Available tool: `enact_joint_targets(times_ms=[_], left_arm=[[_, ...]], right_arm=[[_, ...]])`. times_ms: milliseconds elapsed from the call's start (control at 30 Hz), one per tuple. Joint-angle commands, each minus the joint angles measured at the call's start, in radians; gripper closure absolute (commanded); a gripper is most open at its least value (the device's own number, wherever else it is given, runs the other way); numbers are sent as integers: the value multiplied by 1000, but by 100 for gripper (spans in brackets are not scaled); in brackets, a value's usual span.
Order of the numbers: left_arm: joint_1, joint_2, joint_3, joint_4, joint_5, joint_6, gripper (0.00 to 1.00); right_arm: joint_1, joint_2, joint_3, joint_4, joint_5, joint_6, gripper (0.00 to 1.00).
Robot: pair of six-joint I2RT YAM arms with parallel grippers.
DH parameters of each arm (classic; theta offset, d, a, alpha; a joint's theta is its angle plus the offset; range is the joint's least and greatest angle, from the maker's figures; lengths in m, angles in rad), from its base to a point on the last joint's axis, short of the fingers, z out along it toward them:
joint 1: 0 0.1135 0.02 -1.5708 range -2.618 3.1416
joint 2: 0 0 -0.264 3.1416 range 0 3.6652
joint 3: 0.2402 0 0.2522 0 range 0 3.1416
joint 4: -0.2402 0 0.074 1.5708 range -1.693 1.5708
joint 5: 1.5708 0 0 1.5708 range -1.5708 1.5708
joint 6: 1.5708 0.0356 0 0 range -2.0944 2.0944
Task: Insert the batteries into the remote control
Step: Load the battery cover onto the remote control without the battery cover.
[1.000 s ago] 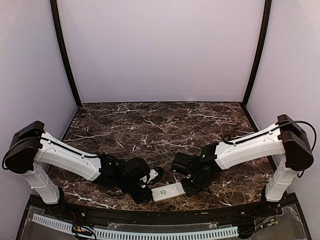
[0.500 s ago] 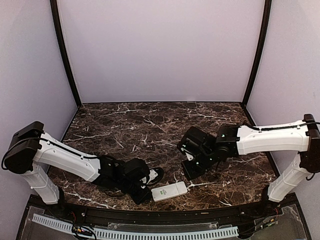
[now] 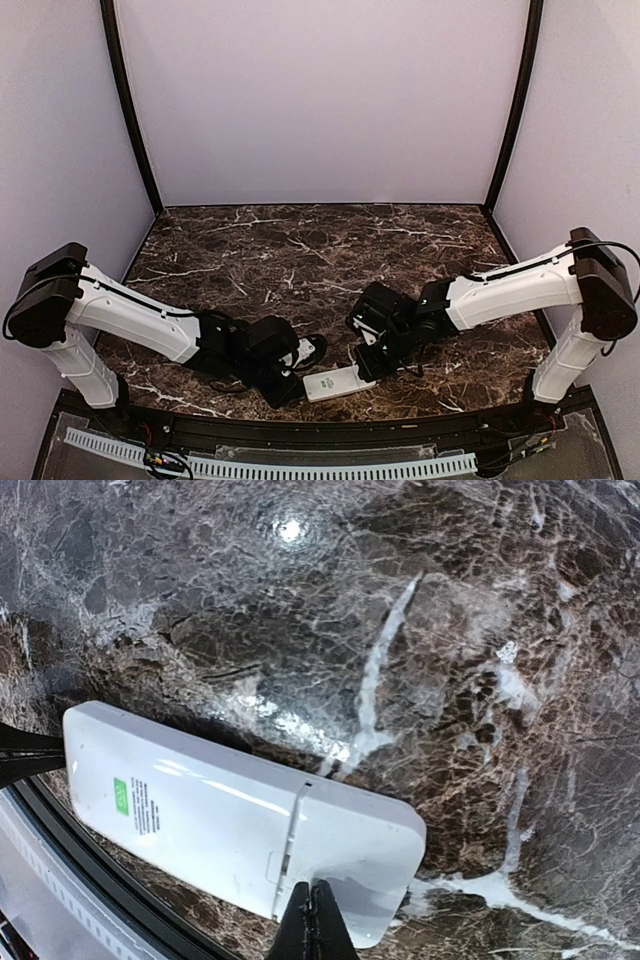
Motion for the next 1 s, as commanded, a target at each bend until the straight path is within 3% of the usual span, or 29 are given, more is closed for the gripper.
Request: enact_joint_targets(times_ms=[0, 267, 433, 600, 800, 967], left_arm=[[-1, 23, -31, -91, -17, 13, 100], [-1, 27, -36, -77, -13, 12, 100], [-1, 30, -35, -76, -13, 13, 100], [-1, 31, -35, -72, -9, 14, 100], [-1, 49, -14, -60, 9, 22, 100], [-1, 72, 19, -48, 32, 38, 100]], right_arm=[[0, -7, 25, -63, 5, -2, 100], [-23, -134, 63, -215, 170, 68, 100], [-35, -70, 53, -318, 264, 112, 100], [-14, 34, 74, -294, 249, 111, 100], [98, 199, 196, -240, 173, 123, 100], [134, 225, 273, -222, 148, 125, 100]])
